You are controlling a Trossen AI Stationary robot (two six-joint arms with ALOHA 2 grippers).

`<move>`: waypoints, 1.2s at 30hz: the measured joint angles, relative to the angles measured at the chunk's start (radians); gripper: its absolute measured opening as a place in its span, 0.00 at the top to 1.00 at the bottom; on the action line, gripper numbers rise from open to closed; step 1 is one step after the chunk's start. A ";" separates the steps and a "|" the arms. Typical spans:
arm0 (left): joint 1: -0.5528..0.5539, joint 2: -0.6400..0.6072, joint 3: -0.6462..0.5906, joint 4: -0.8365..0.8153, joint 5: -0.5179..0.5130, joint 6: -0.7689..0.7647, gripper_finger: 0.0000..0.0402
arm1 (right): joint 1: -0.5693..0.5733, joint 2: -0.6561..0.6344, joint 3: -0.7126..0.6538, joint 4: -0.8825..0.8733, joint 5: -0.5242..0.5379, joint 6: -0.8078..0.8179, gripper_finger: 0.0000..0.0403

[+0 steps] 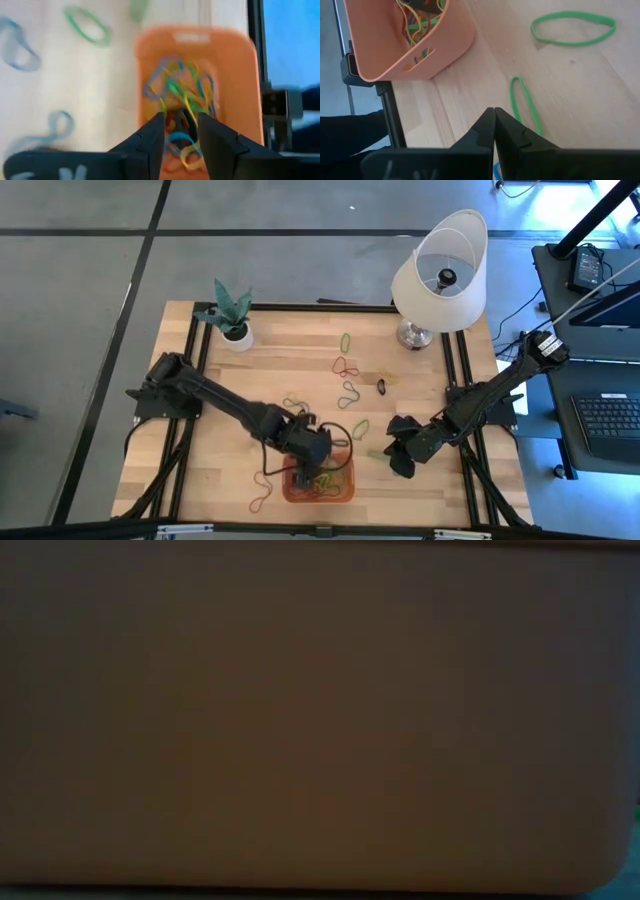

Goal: Pick and place rubber bands into bin
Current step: Put the bottom green rubber band into the bin

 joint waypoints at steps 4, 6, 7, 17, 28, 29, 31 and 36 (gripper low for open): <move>0.018 -0.067 0.001 -0.035 -0.076 0.047 0.78 | 0.000 0.000 0.000 0.020 -0.001 -0.001 0.97; 0.022 -0.103 0.001 -0.066 -0.110 0.069 0.82 | 0.000 0.000 0.000 0.025 -0.001 0.010 0.97; 0.021 -0.120 0.001 -0.093 -0.133 0.079 0.85 | -0.002 0.000 0.000 0.033 -0.001 0.033 0.97; -0.006 -0.352 -0.217 -0.134 -0.269 0.120 1.00 | -0.031 0.000 0.052 -0.091 0.085 0.145 0.99; 0.023 -0.843 -0.799 0.162 -0.258 0.048 1.00 | -0.047 0.050 0.296 -0.633 0.086 0.516 1.00; 0.027 -0.883 -0.834 0.172 -0.253 0.046 1.00 | -0.049 0.067 0.314 -0.653 0.085 0.539 1.00; 0.035 -0.957 -0.896 0.190 -0.237 0.044 1.00 | -0.059 0.113 0.354 -0.658 0.083 0.554 1.00; 0.057 -1.119 -0.998 0.186 -0.233 0.073 1.00 | -0.077 0.261 0.469 -0.659 0.043 0.495 1.00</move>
